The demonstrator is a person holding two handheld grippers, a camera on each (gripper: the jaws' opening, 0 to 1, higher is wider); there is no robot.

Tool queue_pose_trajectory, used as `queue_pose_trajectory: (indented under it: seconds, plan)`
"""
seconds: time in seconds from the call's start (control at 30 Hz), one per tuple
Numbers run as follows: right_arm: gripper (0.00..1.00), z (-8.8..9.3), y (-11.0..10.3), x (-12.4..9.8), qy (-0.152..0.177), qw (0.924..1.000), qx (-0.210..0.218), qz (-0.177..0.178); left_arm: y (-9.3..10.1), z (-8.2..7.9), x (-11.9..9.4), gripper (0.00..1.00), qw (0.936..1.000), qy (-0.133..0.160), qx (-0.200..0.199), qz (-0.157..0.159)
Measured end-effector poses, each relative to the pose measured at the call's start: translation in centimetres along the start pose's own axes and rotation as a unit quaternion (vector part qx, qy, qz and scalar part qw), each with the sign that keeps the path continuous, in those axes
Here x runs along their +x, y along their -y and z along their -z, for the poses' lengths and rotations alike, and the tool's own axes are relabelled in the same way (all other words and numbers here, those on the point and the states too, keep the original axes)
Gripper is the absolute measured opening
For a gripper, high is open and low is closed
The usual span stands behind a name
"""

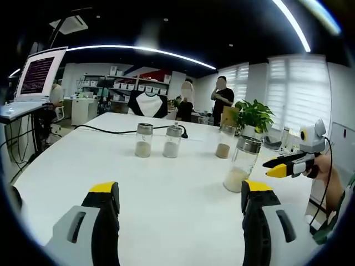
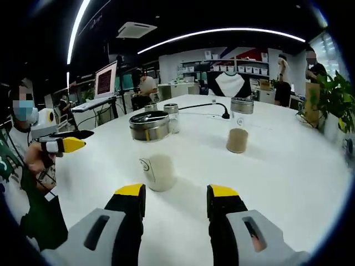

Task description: Rotate the seasoning bottle until the label or dispensing opening points toward the visible target arrow and the bottle remains upright within the marked orientation range

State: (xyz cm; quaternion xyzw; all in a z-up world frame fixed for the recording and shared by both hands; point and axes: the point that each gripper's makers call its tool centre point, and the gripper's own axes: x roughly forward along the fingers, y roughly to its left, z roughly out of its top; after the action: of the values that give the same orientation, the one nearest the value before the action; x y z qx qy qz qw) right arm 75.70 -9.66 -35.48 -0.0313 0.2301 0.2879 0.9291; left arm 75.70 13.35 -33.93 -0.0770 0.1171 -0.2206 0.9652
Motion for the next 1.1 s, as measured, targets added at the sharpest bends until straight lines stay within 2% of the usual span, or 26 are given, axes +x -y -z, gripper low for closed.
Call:
queue_pose_trajectory:
  seconds: [0.57,0.9,1.1]
  plan:
    - [0.44,-1.7,2.8,0.4,0.021,0.9989,0.003,0.042,-0.4,0.0,-0.3,0.96,1.0,-0.002,0.0,-0.005]
    - [0.44,-2.7,5.1,1.7,0.022,0.9977,-0.002,0.064,-0.5,0.1,-0.4,0.96,1.0,-0.004,0.001,-0.008]
    - [0.44,-3.4,5.9,2.5,0.018,0.9978,-0.006,0.063,-0.5,0.0,-0.4,0.96,1.0,-0.005,0.003,-0.008]
